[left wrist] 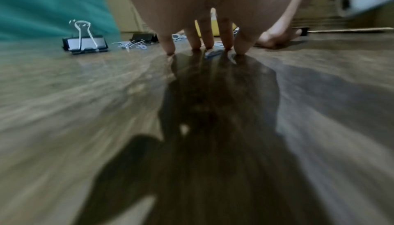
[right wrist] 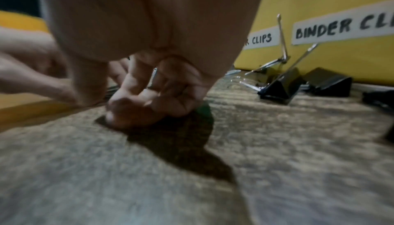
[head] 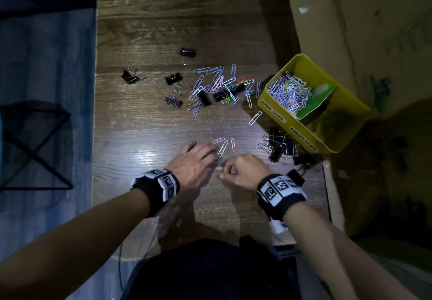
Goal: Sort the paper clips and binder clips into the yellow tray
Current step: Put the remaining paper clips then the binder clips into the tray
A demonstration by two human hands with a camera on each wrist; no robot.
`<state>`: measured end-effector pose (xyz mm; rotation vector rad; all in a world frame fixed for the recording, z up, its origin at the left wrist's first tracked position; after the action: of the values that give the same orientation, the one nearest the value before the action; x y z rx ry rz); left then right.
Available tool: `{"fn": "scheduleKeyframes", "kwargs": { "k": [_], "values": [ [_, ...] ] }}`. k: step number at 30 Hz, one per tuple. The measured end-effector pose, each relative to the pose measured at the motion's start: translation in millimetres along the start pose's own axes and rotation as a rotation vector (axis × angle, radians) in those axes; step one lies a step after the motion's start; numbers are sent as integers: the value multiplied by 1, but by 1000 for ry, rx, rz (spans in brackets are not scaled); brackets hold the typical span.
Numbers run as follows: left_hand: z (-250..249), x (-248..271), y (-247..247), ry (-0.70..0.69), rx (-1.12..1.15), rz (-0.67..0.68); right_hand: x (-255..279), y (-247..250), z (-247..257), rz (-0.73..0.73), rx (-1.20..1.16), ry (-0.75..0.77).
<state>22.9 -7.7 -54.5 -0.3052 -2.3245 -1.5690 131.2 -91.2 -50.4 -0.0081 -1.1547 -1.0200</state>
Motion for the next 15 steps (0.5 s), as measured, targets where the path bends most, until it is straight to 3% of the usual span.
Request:
{"fn": "scheduleKeyframes", "kwargs": {
  "k": [4,9,12,15],
  "values": [
    [18,-37,27,50,64,-20,-18,35,9,-206,3,39],
    [72,-62,84,198,150,-219,-22,65,2,-325,-90,26],
    [95,-73,102,356,44,-97,-17,93,0,-535,-109,19],
    [95,-84,104,374,33,-17,-23,125,6,-630,-56,12]
  ]
}}
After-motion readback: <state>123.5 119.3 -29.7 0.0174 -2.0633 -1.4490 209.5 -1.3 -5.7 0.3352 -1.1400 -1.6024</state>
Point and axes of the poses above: each hand's wrist, its own x-axis away from the middle knuckle, its own y-axis out of the back of the hand, z = x × y, the point moved 6 cm from there along -x, towards the middle knuckle, and after that the axes turned 13 degrees about z, right-handed, at the moved point
